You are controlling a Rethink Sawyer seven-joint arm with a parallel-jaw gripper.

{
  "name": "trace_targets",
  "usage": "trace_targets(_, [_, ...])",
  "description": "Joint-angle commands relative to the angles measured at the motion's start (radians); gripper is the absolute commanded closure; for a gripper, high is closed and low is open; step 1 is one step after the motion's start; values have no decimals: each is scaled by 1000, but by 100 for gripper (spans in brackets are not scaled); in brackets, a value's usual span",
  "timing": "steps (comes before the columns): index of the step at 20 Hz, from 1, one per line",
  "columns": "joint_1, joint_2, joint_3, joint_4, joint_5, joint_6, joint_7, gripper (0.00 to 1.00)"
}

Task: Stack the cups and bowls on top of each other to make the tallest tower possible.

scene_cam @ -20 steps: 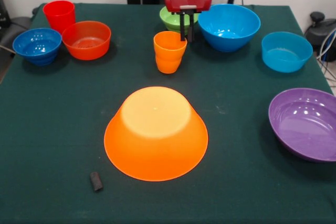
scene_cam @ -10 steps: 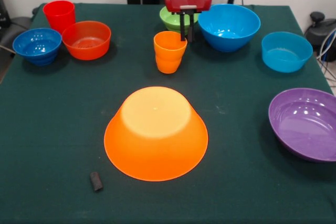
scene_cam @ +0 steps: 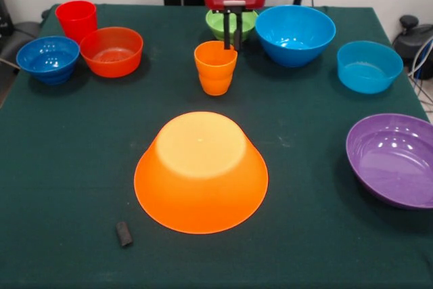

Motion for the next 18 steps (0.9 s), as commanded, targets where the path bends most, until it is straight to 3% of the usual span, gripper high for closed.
trace_targets(1, [-37, -71, 125, 13, -14, 161, 102, 100])
trace_targets(6, [-61, -47, 178, 23, -2, 160, 131, 100])
trace_targets(13, [17, 17, 106, 16, 28, 54, 165, 100])
trace_targets(18, [35, -64, 109, 42, 66, 117, 176, 100])
